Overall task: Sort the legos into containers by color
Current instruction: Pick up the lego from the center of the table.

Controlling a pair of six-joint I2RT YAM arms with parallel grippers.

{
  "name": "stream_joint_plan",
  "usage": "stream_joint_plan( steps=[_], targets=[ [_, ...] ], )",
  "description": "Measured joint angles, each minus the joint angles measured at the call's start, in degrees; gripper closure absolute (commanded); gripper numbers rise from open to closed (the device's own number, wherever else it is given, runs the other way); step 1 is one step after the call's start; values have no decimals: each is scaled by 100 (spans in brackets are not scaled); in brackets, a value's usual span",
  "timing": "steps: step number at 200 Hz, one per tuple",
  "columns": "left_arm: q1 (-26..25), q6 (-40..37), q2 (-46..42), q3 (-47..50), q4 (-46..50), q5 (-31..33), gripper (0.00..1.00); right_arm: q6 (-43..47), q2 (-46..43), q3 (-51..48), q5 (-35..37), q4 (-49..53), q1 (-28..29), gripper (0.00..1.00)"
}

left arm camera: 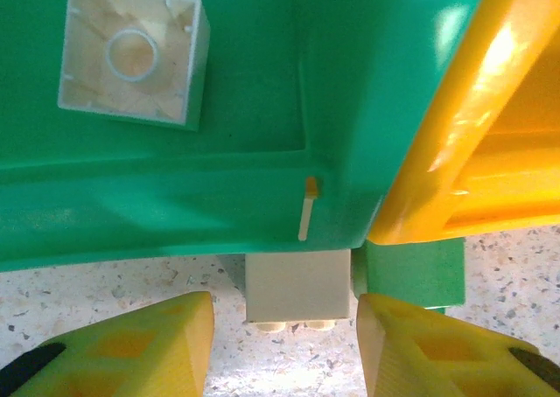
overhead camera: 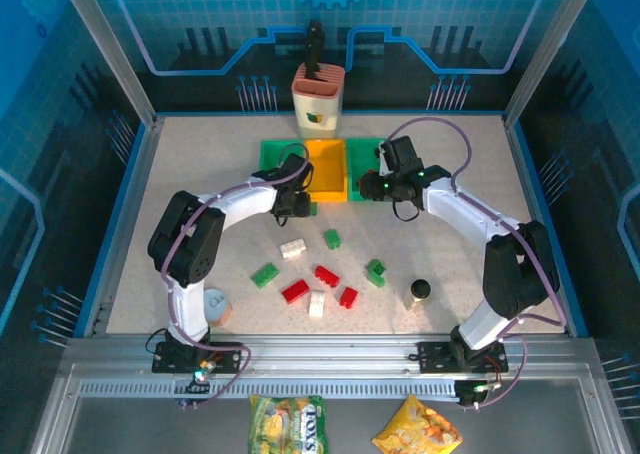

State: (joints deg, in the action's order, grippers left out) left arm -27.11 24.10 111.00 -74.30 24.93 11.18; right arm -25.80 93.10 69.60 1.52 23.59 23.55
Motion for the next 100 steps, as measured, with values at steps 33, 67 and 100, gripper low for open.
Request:
stream_joint_plan(
  steps=[33,67,100],
  targets=[
    [-13,0,105,24,-55,-2,53,2,0,0,0,26,0,59],
    [-17,0,146,22,-168,-4,53,0,0,-9,2,42,0,59],
    [-17,0,162,20,-234,-2,55,2,-52,-52,20,59,-11,59]
  ],
)
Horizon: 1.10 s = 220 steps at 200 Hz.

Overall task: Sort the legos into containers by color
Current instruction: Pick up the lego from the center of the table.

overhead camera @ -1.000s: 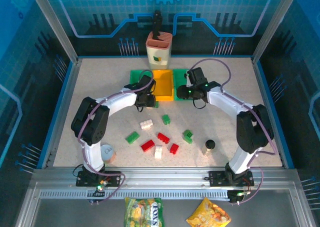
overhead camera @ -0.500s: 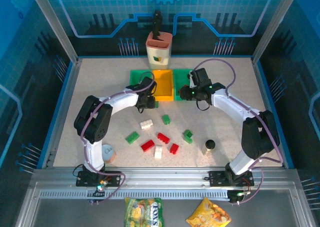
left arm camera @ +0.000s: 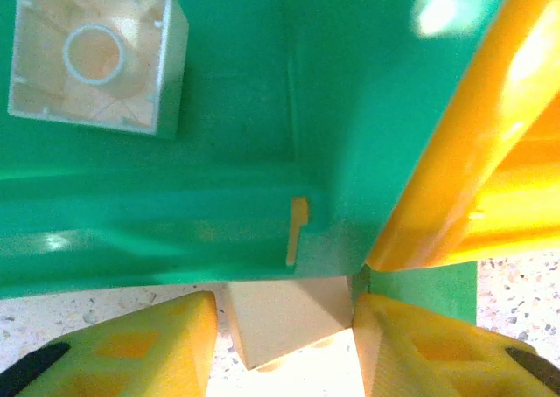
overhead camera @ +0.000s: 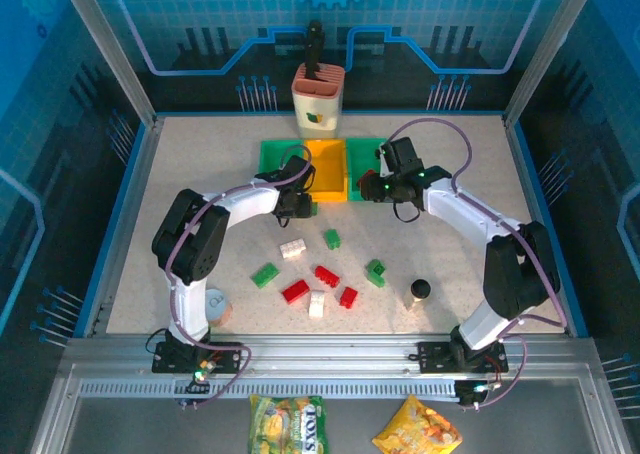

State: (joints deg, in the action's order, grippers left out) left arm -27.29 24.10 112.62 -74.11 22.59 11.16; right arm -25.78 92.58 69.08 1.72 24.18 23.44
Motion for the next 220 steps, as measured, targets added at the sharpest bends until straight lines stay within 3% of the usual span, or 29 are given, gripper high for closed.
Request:
stream_joint_plan(
  steps=[65,132,220],
  targets=[
    [0,2,28,0,-20,20,48,-2,-94,-17,44,28,-63,59],
    [0,4,28,35,24,81,61,-2,-111,-85,46,31,-63,59],
    [-2,0,-9,96,15,103,64,-2,-118,-85,68,31,-63,59]
  ],
)
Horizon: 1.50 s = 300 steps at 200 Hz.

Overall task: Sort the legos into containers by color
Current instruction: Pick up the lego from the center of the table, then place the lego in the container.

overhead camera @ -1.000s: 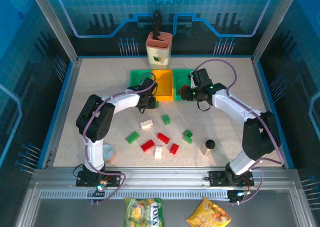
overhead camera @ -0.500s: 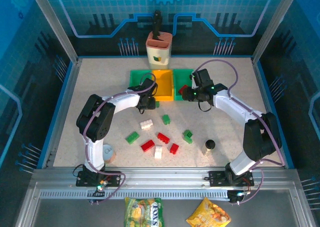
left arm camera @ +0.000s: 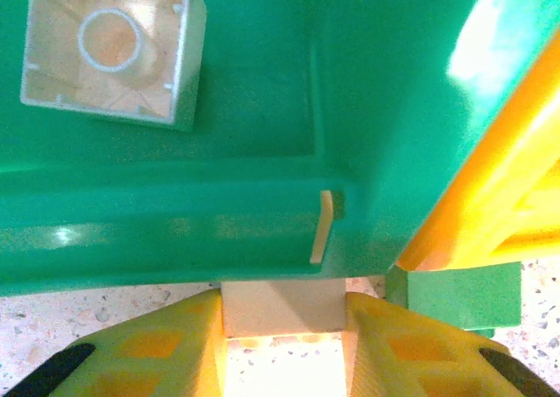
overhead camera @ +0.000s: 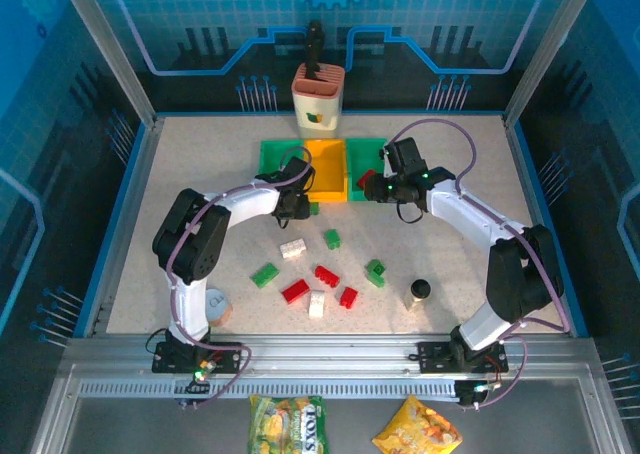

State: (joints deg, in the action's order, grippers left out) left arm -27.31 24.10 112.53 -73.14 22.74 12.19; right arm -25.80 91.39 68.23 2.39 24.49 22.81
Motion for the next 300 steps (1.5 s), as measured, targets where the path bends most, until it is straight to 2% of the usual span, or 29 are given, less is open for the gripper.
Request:
stream_joint_plan(
  steps=[85,130,178,224,300],
  targets=[
    [-9,-20,-870,588,592,-146,64,0,-76,0,15,0,-2,59],
    [79,-153,-1086,157,1029,-144,64,0,-81,0,15,0,-2,59],
    [579,-352,-1099,-461,1209,-149,64,0,-83,0,15,2,-2,59],
    [960,-522,-612,-1191,1220,-302,64,0,-98,0,15,15,-11,59],
    [1023,-780,407,-2059,1370,-431,61,24,-201,0,17,138,-15,59]
  ],
)
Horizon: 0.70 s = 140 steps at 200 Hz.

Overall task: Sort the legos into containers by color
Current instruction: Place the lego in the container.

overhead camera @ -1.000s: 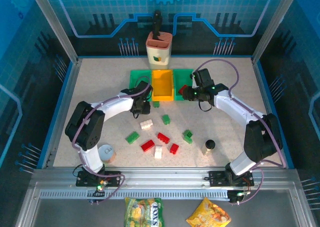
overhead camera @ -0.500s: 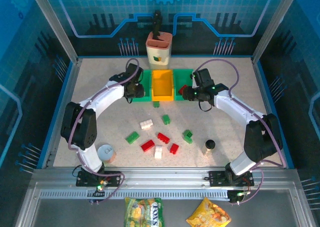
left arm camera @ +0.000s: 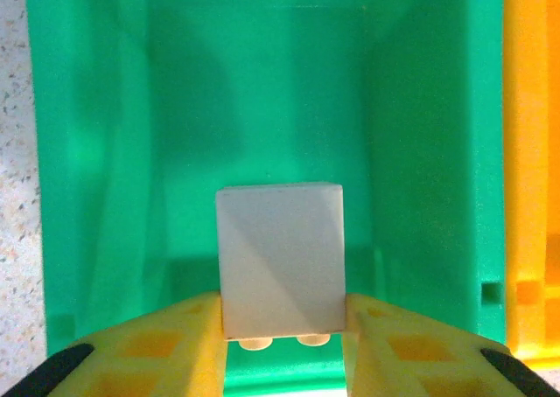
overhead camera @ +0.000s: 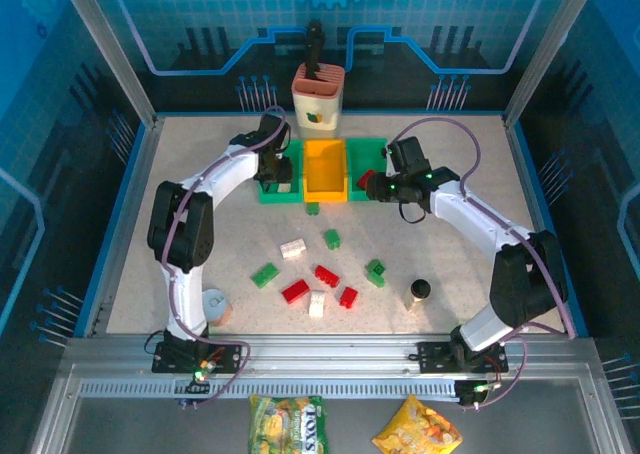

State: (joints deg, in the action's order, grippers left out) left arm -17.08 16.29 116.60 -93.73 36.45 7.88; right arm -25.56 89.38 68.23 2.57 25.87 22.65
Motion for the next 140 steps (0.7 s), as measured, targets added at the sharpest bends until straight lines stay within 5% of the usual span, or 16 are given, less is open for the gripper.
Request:
stream_joint_plan(
  steps=[140],
  targets=[
    [74,2,-160,173,59,-179,55,13,-44,11,-4,70,42,59]
  ],
)
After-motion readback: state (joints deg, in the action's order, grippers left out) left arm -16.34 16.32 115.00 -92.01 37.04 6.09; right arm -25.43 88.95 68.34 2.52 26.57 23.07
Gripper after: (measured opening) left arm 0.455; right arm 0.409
